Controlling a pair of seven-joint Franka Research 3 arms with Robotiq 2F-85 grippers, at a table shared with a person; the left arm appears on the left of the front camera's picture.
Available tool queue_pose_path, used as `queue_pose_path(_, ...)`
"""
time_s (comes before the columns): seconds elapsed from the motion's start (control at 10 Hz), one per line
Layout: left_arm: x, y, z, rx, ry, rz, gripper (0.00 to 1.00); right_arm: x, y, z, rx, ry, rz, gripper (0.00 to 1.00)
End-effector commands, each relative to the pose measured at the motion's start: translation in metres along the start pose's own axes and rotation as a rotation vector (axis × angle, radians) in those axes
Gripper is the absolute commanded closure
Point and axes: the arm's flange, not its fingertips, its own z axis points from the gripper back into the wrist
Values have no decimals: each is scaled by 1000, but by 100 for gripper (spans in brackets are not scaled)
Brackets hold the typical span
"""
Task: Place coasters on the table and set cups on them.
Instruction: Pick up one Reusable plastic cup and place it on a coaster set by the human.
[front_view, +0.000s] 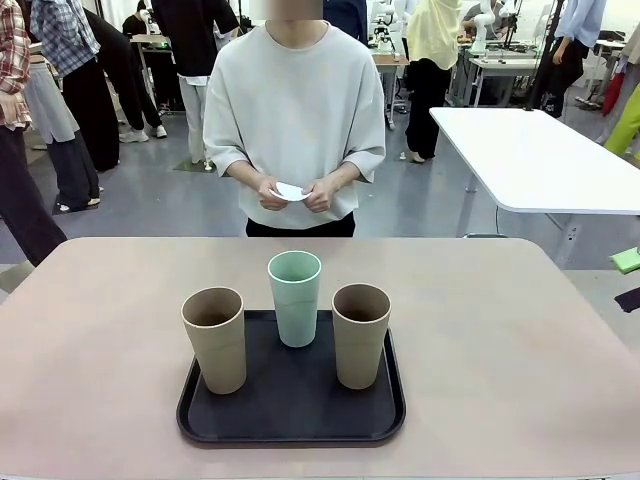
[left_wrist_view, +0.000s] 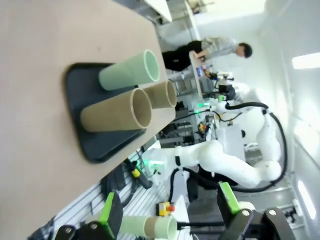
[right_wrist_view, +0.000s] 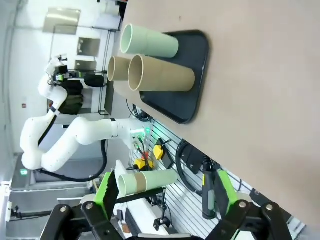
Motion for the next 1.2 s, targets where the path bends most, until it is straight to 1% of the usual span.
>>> queue_pose_path(0.0,-7,3,16,52,-14,12,0,2,-6,15,26,-24,5,0)
queue_pose_path(0.1,-15,4,28,50,-30,32,0,-6,-10,21,46,-42,-6,0)
queue_pose_path(0.2,-10,9,22,41,-28,31,0,-5,-15,32,52,-49,-1,0)
queue_pose_path(0.3,-9,6,15,40,-27,31,0,-9,-19,38,57,-63,-11,0)
queue_pose_path(0.4,-16,-2,14,48,-26,31,0,-16,-24,43,67,-83,-33,0)
queue_pose_path(0.5,-14,0,11,49,-23,23,0,-14,-27,49,68,-90,-30,0)
queue_pose_path(0.7,-17,-10,10,85,-16,38,0,-16,-25,42,65,-74,-11,0)
queue_pose_path(0.8,-9,0,13,62,-17,45,0,-21,-27,45,28,-76,-54,0)
queue_pose_path(1.1,-9,0,13,62,-17,45,0,-21,-27,45,28,-76,-54,0)
